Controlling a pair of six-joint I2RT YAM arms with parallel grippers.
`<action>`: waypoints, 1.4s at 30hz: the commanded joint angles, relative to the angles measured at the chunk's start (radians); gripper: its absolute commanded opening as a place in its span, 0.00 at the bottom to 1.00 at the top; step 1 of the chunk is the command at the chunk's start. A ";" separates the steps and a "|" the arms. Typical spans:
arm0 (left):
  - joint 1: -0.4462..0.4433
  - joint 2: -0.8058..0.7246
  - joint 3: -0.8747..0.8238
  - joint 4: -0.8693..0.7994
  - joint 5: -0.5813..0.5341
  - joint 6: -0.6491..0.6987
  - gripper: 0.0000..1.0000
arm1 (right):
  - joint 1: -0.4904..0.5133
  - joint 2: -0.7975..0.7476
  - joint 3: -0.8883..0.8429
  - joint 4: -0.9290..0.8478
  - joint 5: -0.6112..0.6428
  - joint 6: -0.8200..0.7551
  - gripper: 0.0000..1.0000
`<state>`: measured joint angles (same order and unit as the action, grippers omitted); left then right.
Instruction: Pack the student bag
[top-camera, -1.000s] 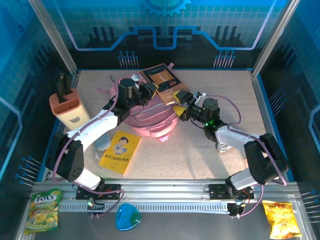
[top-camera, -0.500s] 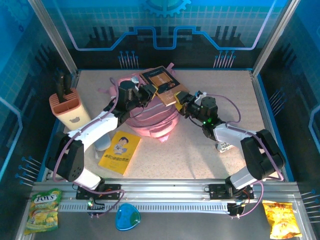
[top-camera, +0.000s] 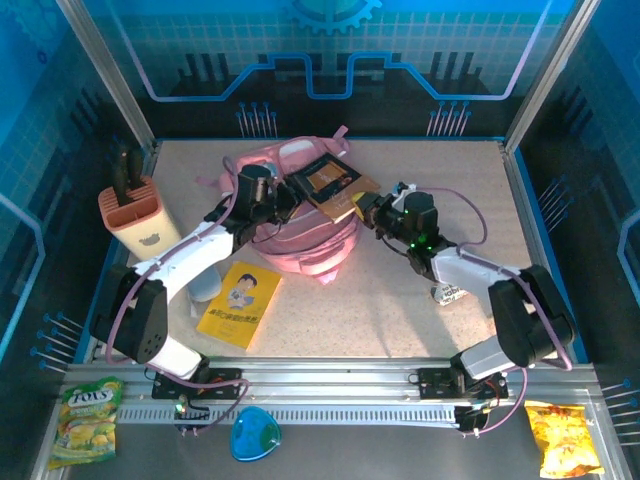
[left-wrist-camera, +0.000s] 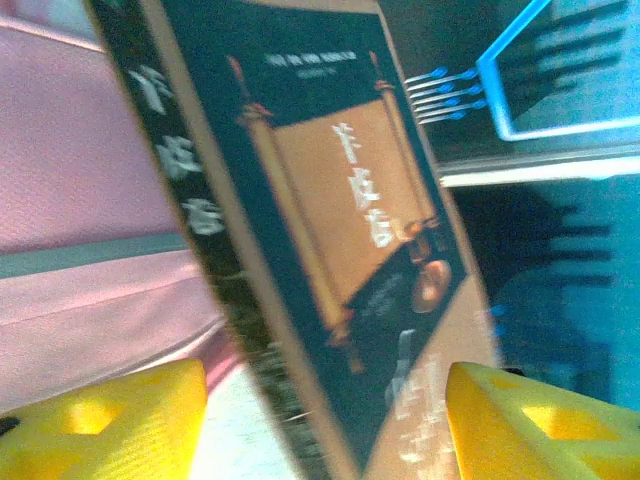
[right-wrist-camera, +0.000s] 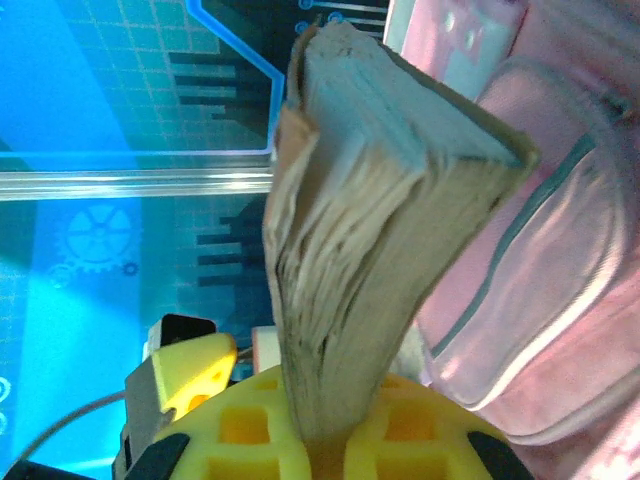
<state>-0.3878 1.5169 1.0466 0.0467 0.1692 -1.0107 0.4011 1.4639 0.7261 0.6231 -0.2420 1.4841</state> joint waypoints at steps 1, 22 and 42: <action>0.008 -0.003 0.050 -0.147 0.016 0.240 0.76 | -0.050 -0.131 -0.013 -0.038 0.017 -0.152 0.00; -0.140 0.363 0.483 -0.775 -0.310 1.169 0.68 | -0.277 -0.503 -0.126 -0.475 0.062 -0.366 0.00; -0.171 0.491 0.644 -0.835 -0.512 1.118 0.19 | -0.306 -0.516 -0.128 -0.511 0.049 -0.369 0.00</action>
<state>-0.5659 2.0624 1.6737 -0.7956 -0.3004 0.1410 0.1177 0.9874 0.5941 0.0673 -0.1871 1.1397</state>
